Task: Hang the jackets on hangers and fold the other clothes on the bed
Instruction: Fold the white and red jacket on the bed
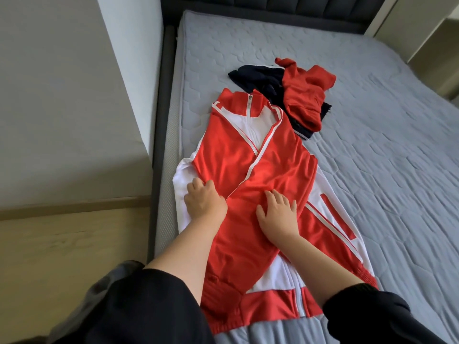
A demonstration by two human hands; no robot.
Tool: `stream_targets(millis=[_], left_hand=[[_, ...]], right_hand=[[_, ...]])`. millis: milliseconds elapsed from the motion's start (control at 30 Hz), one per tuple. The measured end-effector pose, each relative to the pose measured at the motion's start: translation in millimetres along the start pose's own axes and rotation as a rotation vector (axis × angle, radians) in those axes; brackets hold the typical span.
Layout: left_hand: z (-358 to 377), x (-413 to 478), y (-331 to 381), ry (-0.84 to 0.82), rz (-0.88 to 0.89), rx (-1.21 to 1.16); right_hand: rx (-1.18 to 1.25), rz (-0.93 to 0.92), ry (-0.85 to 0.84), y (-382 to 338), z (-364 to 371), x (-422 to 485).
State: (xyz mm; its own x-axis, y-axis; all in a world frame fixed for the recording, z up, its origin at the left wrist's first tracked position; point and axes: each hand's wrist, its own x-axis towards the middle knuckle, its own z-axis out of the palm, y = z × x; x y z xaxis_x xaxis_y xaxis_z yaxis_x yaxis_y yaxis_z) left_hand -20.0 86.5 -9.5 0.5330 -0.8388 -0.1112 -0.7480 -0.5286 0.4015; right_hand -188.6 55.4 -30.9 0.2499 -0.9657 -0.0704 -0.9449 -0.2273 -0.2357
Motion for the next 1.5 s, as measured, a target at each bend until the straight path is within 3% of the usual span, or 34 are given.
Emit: stream_targets(millis=[233,567,1033,1233,1367,1500], left_hand=[[-5,37,25,0.160,0.221,-0.125],[10,102,33,-0.069,0.244,-0.041],[44,116,12,-0.084,0.256,-0.062],[46,120,11,-0.121,0.254,-0.103],[45,120,11,-0.131,0.252,-0.118],[38,121,14,-0.147,0.238,-0.126]], right_hand=[[0.024,-0.077,0.121,-14,-20,48],[-0.005,-0.137,0.227,-42,-47,166],[-0.038,-0.113,0.097,-83,-75,301],[-0.056,-0.087,-0.055,-81,-73,321],[-0.243,-0.041,0.126,-85,-71,310],[-0.319,-0.216,0.264,-84,-73,282]])
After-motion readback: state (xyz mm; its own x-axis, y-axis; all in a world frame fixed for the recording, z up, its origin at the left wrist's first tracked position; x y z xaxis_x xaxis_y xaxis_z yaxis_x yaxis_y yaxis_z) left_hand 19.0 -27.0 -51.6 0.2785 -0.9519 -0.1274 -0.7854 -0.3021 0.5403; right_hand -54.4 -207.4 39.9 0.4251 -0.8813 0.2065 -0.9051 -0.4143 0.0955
